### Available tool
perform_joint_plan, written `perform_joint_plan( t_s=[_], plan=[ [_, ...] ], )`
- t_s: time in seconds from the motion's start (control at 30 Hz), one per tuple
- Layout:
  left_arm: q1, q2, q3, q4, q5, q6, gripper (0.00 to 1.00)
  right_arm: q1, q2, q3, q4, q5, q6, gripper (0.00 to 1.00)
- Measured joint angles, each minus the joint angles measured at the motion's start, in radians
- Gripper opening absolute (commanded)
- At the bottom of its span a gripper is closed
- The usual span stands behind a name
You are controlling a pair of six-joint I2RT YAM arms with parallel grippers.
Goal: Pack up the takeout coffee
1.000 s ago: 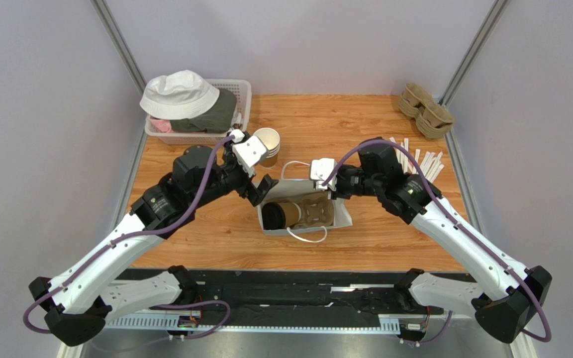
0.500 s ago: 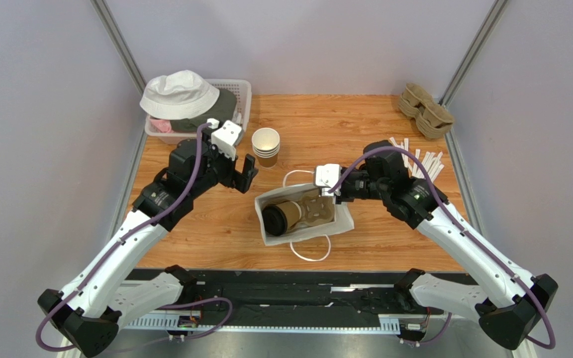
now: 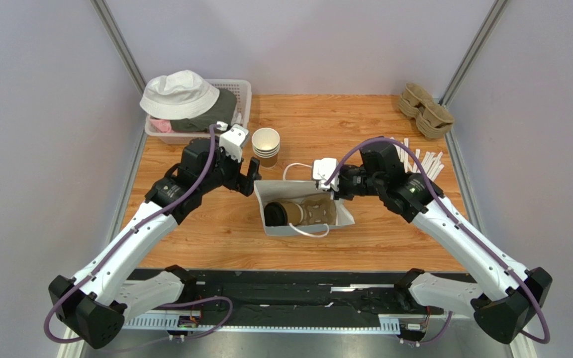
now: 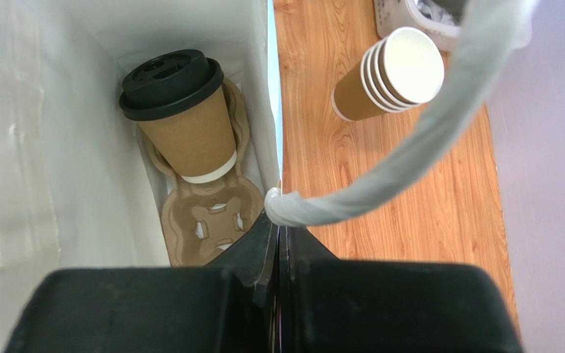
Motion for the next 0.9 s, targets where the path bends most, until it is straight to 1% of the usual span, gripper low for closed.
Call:
perform_joint_plan(
  t_s=[0.23,0.27,0.3,0.33,0.37,0.4,0.43,0.5,0.6,0.7,0.8,0.9],
  plan=[
    [0.053,0.047,0.011,-0.018,0.054,-0.006,0.99,-0.085,0.098,0.062,0.008,0.001,0.057,0.00],
    [0.063,0.057,0.019,-0.026,0.064,-0.012,0.99,-0.097,0.114,0.071,0.007,0.002,0.067,0.01],
    [0.071,0.065,0.027,-0.031,0.071,-0.017,0.99,-0.107,0.129,0.080,0.005,0.002,0.075,0.10],
    [0.082,0.074,0.034,-0.035,0.082,-0.021,0.99,-0.116,0.142,0.087,0.005,0.003,0.082,0.17],
    [0.091,0.082,0.039,-0.038,0.089,-0.024,0.99,-0.124,0.153,0.095,0.004,0.003,0.093,0.26],
    [0.097,0.088,0.040,-0.038,0.094,-0.027,0.99,-0.131,0.163,0.103,0.002,0.005,0.103,0.47],
    [0.102,0.091,0.040,-0.040,0.098,-0.029,0.99,-0.135,0.168,0.108,0.002,0.007,0.114,0.55],
    [0.108,0.092,0.040,-0.049,0.107,-0.030,0.99,-0.139,0.175,0.123,-0.006,0.010,0.132,0.67],
    [0.113,0.092,0.041,-0.053,0.112,-0.030,0.99,-0.138,0.180,0.153,-0.019,0.014,0.168,0.72],
    [0.118,0.092,0.041,-0.055,0.113,-0.030,0.99,-0.140,0.181,0.206,-0.037,0.018,0.203,0.75],
    [0.132,0.092,0.041,-0.056,0.112,-0.029,0.99,-0.154,0.180,0.283,-0.058,0.018,0.251,0.76],
    [0.143,0.092,0.041,-0.057,0.110,-0.030,0.99,-0.197,0.160,0.344,-0.068,0.020,0.312,0.76]
  ],
)
